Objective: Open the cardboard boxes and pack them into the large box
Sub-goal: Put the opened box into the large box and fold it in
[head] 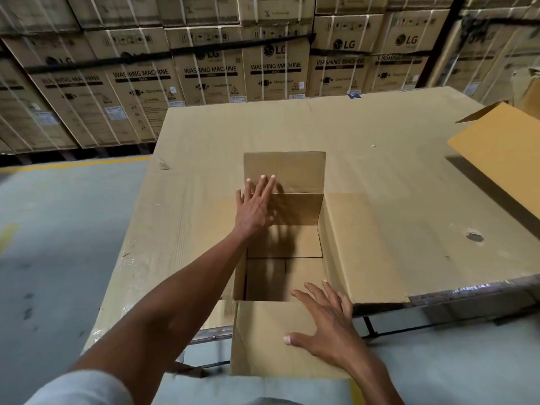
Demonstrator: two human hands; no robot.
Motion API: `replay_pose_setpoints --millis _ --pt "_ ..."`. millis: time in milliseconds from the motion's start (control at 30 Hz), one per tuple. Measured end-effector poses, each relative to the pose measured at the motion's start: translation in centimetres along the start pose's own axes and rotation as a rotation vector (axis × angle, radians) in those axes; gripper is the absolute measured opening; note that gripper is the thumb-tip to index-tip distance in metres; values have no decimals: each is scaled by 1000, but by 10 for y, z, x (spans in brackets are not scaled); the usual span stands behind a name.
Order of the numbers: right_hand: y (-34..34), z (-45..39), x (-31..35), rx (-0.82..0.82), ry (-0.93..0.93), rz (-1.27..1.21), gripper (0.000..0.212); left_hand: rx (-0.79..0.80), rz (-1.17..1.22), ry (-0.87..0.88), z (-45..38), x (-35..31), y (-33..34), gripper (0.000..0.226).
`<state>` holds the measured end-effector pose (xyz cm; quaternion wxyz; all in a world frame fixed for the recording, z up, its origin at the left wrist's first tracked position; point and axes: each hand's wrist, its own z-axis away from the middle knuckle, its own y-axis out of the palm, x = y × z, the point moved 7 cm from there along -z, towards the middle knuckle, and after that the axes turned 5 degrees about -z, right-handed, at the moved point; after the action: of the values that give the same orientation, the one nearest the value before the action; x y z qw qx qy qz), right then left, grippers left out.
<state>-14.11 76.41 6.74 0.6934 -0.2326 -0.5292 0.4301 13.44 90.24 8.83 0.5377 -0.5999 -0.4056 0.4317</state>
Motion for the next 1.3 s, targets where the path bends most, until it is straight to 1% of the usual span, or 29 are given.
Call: replay_pose_setpoints --millis 67,133,200,333,433,567,633,700,767,833,900,933,1000,1033,1100,1200,1267,1300 --pt "2 -2 -1 -4 11 6 92 37 29 -28 -12 4 7 86" --pt "3 -3 -1 -16 16 11 91 39 57 -36 -18 5 12 67" --pt "3 -3 0 -44 10 17 90 35 39 -49 -19 5 15 54" --pt "2 -3 1 -81 6 28 87 79 -53 -79 -21 4 20 49" --pt "0 -3 2 -90 0 45 87 131 -37 -94 -26 6 22 49" --pt "-2 -4 3 -32 -24 4 89 201 146 -93 -24 7 10 55" --pt "-12 -2 2 -26 -44 -60 86 163 291 -85 -13 10 -1 56" --pt "-26 -1 4 -47 -58 -136 78 90 436 -92 5 19 -12 57" --pt "-43 -1 5 -78 -57 -212 70 35 565 -84 27 33 -17 55" --pt "-60 -8 0 -103 -51 -265 63 5 657 -63 52 51 -19 48" --pt "-81 -18 -13 -140 -19 -349 57 -17 665 -76 79 71 -18 39" --pt "-92 -24 -23 -182 10 -378 55 -14 639 -94 93 80 -17 41" --pt "-115 -33 -45 -291 63 -311 49 -15 654 -149 118 96 -15 48" --pt "-124 -38 -58 -322 77 -273 48 -7 707 -180 129 104 -13 48" --pt "-130 -43 -82 -293 87 -345 48 28 863 -247 150 112 -9 44" --pt "-126 -39 -98 -174 40 -608 58 95 1044 -284 175 112 -5 42" --pt "-124 -37 -99 -156 28 -680 51 111 1104 -277 185 110 -5 45" --pt "-126 -35 -97 -171 29 -686 47 96 1113 -285 187 110 -8 41"
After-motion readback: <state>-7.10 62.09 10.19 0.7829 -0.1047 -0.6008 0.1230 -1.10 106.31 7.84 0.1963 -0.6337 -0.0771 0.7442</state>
